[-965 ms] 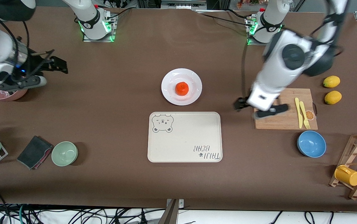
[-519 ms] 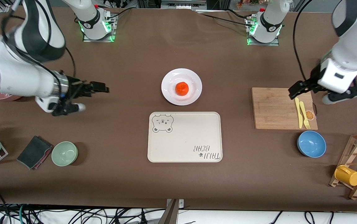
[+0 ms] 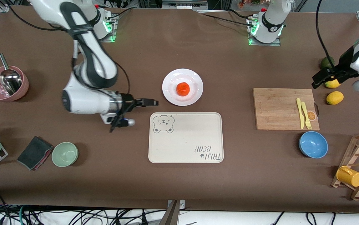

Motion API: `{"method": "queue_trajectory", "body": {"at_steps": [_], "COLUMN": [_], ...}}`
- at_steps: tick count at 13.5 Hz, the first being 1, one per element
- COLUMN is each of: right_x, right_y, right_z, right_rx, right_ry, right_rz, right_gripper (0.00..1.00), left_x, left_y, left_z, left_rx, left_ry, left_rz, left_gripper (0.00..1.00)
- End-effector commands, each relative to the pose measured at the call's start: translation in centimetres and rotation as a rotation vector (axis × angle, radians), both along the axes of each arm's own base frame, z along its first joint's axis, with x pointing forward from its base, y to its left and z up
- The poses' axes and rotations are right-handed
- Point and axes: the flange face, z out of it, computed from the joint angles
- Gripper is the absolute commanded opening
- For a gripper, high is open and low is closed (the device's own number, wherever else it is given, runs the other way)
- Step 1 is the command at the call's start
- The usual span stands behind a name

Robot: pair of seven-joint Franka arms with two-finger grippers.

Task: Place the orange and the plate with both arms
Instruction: 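Open the left gripper and withdraw while the right gripper reaches the plate, then grip the rim of the white plate with the right gripper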

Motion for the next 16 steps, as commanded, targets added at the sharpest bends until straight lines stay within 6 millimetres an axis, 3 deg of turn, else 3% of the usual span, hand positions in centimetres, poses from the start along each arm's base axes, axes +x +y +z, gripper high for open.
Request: {"method": "queue_trajectory", "body": {"at_steps": [1,3,8,13,14,16], "right_x": [-3.5,-5.8,-9.6,-11.4,-11.5,-12.1], "right_y": [0.1,-0.6,-2.4,-1.9,-1.9,-1.1], "right_z": [-3.8,-7.0,-11.2,-14.1,-14.9,-15.6], "right_rx": [0.071,0.190,0.225,0.284,0.289,0.302], "right_ry": [-0.043,-0.036,-0.026,-0.068,-0.068,-0.068], "right_rz": [0.037,0.014,0.030,-0.010,-0.020,-0.043], "right_gripper": [1.00,1.00,1.00,0.99,0.92,0.91], "left_x": [-0.5,-0.7,-0.1,0.2,0.2,0.3], "left_y": [2.7,2.6,3.3,4.0,4.1,4.3], "left_z": [3.2,4.8,4.1,3.4,3.4,3.3], "left_rx": [-0.034,-0.037,-0.035,-0.038,-0.038,-0.044], "left_ry": [-0.001,0.013,0.029,0.043,0.041,0.042], "left_rz": [-0.032,-0.033,-0.022,-0.005,-0.005,0.000], "left_gripper": [1.00,1.00,1.00,1.00,1.00,1.00]}}
